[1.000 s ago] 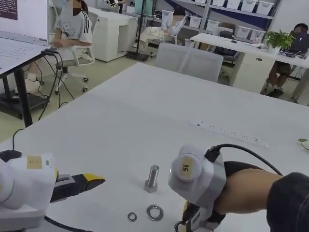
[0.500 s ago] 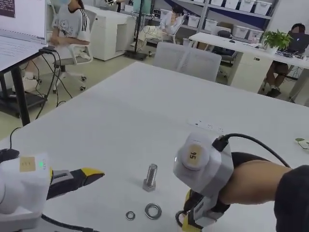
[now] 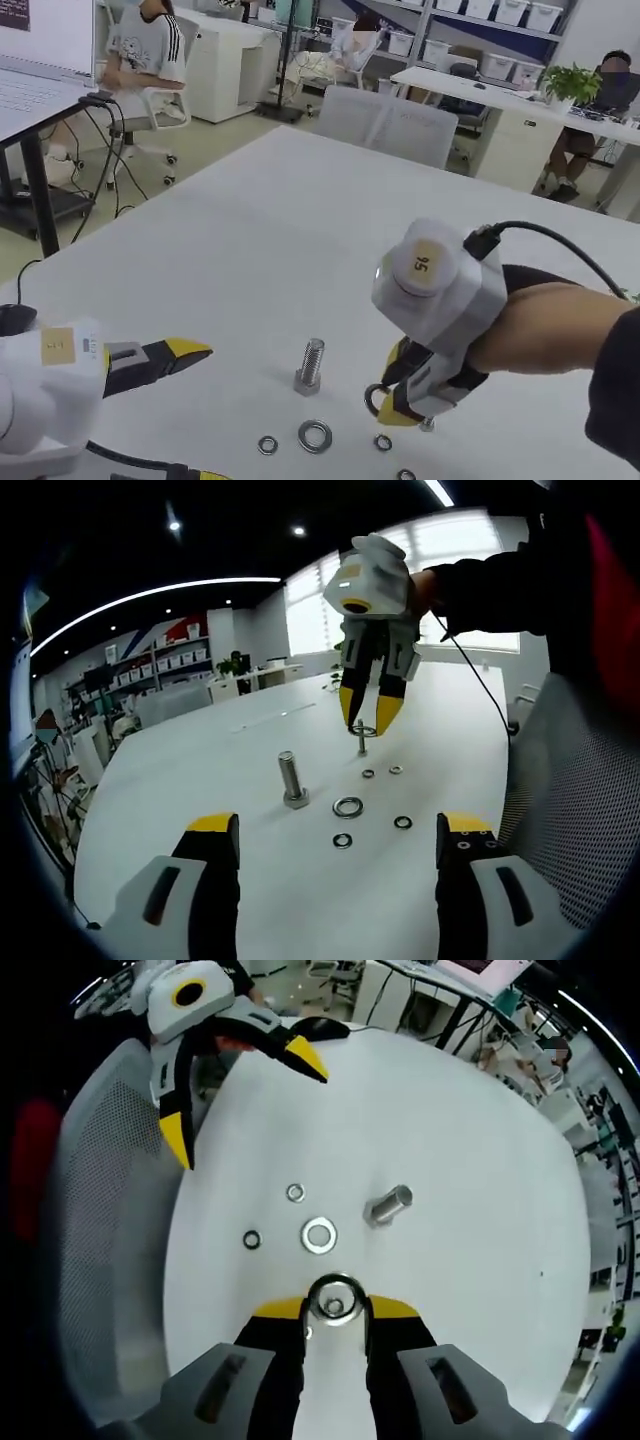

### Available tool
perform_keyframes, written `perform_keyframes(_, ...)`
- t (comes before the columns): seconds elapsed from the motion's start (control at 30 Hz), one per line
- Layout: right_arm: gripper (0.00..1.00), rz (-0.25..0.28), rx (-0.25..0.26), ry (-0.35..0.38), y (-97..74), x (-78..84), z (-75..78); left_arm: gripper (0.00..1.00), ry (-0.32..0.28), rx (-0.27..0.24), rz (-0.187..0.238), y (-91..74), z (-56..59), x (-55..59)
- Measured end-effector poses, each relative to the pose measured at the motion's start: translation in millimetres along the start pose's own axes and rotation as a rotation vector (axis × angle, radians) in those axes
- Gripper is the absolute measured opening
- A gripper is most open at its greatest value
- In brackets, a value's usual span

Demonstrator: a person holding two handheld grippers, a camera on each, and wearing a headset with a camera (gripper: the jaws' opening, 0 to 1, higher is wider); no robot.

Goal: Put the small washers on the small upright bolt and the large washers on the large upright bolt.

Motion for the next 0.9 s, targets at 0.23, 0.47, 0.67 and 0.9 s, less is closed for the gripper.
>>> perform_keyframes(0.23,0.23,0.009,0.017,-0.034,-9.0,-14.6,9.6,0.79,0.011,-0.006,-0.015,-0.3,-1.5,0.8)
perform_keyframes(0.47,0.23,0.005,0.013,-0.067,-13.7,-28.6,19.5,0.78,0.014,-0.010,-0.016,-1.1,-2.9,1.1)
perform_keyframes(0.67,0.23,0.004,0.001,-0.083,-13.1,-39.7,28.6,0.77,0.022,-0.005,-0.029,-0.8,-2.5,3.8)
perform_keyframes(0.9,0.23,0.004,-0.016,-0.099,-8.3,-52.0,36.8,0.76,0.028,0.000,-0.043,0.6,-3.3,7.8)
Point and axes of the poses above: the centre of the closed fingertips' face, and the gripper's own axes: y roughly forward along the fingers, z roughly to its right, x roughly out of its underside, the point moved 4 cm from there along -y, roughly backward along the fingers, and after that the axes turned 1 degree about y, right-handed, at the moved point
